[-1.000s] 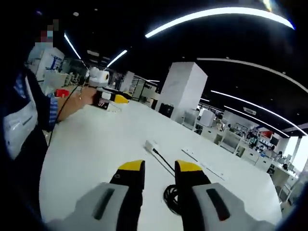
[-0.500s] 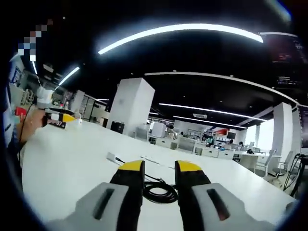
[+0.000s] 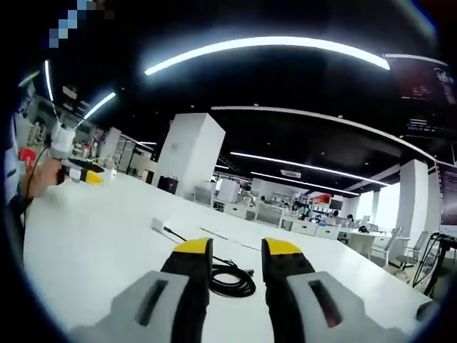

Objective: Plug the desk Type‑C cable into the charger adapter.

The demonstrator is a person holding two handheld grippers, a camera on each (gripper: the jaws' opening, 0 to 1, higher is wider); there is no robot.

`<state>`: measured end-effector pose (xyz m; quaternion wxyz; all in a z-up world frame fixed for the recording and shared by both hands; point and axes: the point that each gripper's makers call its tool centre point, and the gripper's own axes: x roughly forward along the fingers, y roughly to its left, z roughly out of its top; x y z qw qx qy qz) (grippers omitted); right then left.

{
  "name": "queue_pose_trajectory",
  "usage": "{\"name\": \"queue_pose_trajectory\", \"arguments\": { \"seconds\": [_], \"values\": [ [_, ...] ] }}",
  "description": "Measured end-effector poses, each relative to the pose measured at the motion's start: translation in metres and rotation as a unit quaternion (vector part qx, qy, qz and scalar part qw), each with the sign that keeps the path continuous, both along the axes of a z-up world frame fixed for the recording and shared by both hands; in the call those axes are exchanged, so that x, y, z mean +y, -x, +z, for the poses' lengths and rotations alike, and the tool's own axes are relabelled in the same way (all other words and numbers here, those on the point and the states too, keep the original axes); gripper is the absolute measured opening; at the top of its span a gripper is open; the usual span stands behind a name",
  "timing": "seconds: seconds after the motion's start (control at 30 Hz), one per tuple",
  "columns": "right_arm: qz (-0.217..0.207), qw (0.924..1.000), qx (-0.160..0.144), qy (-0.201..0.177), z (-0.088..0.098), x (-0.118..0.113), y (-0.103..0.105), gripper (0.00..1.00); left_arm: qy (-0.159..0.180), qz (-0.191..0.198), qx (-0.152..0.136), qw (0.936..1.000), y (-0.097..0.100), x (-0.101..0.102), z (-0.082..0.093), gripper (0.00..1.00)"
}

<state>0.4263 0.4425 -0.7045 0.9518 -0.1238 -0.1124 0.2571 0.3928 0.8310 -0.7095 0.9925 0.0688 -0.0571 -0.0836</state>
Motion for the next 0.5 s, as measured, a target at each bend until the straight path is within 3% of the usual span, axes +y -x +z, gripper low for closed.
{"name": "queue_pose_trajectory", "arguments": {
  "seconds": [0.17,0.37,0.5],
  "values": [
    [-0.01,0.9995,-0.02,0.02,0.002,0.002,0.002,0.28,0.012,-0.008,-0.023,0.9996,0.005,-0.003,0.008,0.52],
    [-0.023,0.9989,-0.03,0.028,0.005,-0.002,0.003,0.28,0.009,0.002,-0.006,0.9999,0.001,0.002,0.001,0.53],
    [-0.022,0.9994,-0.016,0.019,0.002,-0.004,0.001,0.28,0.005,0.009,0.0,0.9999,0.0,0.004,-0.002,0.54]
  ]
}}
